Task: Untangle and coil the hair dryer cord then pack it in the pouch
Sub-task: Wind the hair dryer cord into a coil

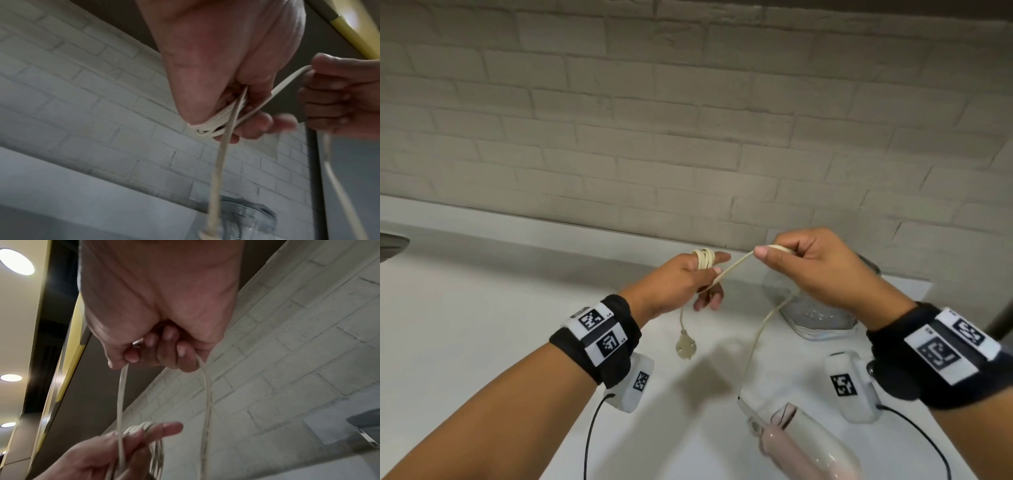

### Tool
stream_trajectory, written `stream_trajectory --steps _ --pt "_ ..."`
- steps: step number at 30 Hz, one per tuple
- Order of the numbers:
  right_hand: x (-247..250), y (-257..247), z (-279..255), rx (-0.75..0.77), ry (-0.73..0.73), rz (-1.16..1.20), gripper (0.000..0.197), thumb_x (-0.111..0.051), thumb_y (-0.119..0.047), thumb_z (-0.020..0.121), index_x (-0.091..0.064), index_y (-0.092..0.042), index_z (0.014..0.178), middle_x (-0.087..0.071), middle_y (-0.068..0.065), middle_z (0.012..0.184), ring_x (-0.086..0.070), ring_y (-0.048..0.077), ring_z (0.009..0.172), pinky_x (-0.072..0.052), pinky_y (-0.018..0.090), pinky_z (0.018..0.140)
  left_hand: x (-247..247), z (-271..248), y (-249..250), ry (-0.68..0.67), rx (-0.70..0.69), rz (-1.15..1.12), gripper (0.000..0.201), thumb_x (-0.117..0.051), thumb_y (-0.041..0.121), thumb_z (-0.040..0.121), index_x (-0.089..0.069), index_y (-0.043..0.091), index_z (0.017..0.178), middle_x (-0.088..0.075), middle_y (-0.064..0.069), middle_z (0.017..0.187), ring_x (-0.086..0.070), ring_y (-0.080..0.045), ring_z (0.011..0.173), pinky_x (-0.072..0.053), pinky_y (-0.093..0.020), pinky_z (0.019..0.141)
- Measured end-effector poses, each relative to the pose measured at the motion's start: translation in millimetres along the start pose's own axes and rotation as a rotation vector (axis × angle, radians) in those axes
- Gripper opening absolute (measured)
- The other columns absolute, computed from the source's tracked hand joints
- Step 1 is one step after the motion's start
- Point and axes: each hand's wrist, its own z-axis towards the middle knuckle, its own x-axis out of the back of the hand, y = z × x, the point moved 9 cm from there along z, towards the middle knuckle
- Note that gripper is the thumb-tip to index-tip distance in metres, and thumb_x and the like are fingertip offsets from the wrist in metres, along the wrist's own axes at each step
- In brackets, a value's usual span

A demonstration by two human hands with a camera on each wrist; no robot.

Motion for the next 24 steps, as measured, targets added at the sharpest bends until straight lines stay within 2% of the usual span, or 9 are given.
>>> stream_trajectory --steps 2,4,7,9,12,17,21,22,24 --pt "10 -3 10 -0.002 0.033 0.001 0.055 -0.068 -0.045 0.086 -0.051 0.001 0.062 -0.031 -0.003 0.055 -0.028 0.01 0.05 -0.025 0.023 0.047 -6 -7 7 0.017 -0.001 0.014 0.069 -0.048 0.057 0.097 -0.058 -0.008 0.117 -0.055 0.006 0.052 -0.047 -0.015 0.053 -0.037 -0.028 0.057" --pt "21 -3 21 -0.021 0.063 0.027 0.048 -0.07 -0.045 0.081 -0.061 -0.001 0.065 -0.035 -0.006 0.051 -0.03 0.007 0.047 -0.028 0.019 0.045 -15 -15 12 0.007 0.002 0.023 0.083 -0.044 0.062 0.093 -0.06 -0.017 0.11 -0.049 0.01 0.047 -0.044 -0.007 0.048 -0.034 -0.023 0.052" --pt "42 4 33 -0.055 0.108 -0.001 0.05 -0.072 -0.042 0.083 -0.062 0.003 0.065 -0.034 -0.007 0.046 -0.028 0.004 0.041 -0.032 0.016 0.044 -28 -27 10 -0.058 0.019 -0.007 0.045 -0.059 0.043 0.096 -0.073 0.002 0.107 -0.04 0.01 0.049 -0.035 -0.01 0.045 -0.032 -0.019 0.047" --pt "52 8 39 -0.053 0.15 -0.03 0.058 -0.07 -0.041 0.089 -0.055 0.009 0.063 -0.031 -0.001 0.049 -0.025 0.006 0.04 -0.032 0.015 0.044 -35 -34 7 -0.101 0.036 0.007 0.03 -0.062 0.028 0.098 -0.074 0.002 0.103 -0.039 0.007 0.05 -0.035 -0.011 0.046 -0.031 -0.02 0.047" --pt "52 14 48 -0.034 0.182 -0.04 0.064 -0.068 -0.041 0.093 -0.043 0.009 0.061 -0.029 0.005 0.054 -0.024 0.011 0.044 -0.031 0.019 0.046 -45 -41 8 -0.169 0.038 -0.085 0.024 -0.062 0.019 0.098 -0.073 -0.002 0.099 -0.038 0.001 0.052 -0.033 -0.013 0.048 -0.028 -0.023 0.048" --pt "44 36 60 -0.069 0.289 0.034 0.07 -0.066 -0.043 0.094 -0.039 0.014 0.064 -0.032 0.011 0.059 -0.026 0.021 0.052 -0.031 0.023 0.048 -60 -48 35 -0.325 -0.097 -0.304 0.02 -0.057 0.006 0.096 -0.068 -0.005 0.108 -0.063 -0.006 0.057 -0.038 -0.012 0.042 -0.029 -0.021 0.043" --pt "35 67 60 -0.186 0.307 0.033 0.071 -0.063 -0.049 0.094 -0.047 0.015 0.068 -0.037 0.012 0.059 -0.032 0.018 0.051 -0.03 0.025 0.051 -43 -43 48 -0.221 -0.212 -0.507 0.022 -0.056 0.011 0.097 -0.066 0.0 0.113 -0.055 0.003 0.052 -0.045 -0.008 0.045 -0.018 -0.045 0.057" --pt "29 73 58 -0.209 0.284 0.025 0.07 -0.062 -0.05 0.095 -0.05 0.013 0.067 -0.039 0.012 0.057 -0.033 0.017 0.049 -0.031 0.025 0.051 -35 -41 51 -0.183 -0.239 -0.581 0.021 -0.058 0.014 0.097 -0.067 0.001 0.112 -0.057 0.003 0.053 -0.046 -0.007 0.044 -0.02 -0.045 0.059" --pt "12 82 53 -0.253 0.229 -0.008 0.066 -0.059 -0.052 0.096 -0.054 0.004 0.061 -0.041 0.006 0.052 -0.035 0.015 0.045 -0.032 0.023 0.048 -25 -38 58 -0.138 -0.293 -0.699 0.025 -0.065 0.021 0.093 -0.07 0.004 0.11 -0.067 0.0 0.064 -0.057 -0.009 0.048 -0.037 -0.035 0.065"
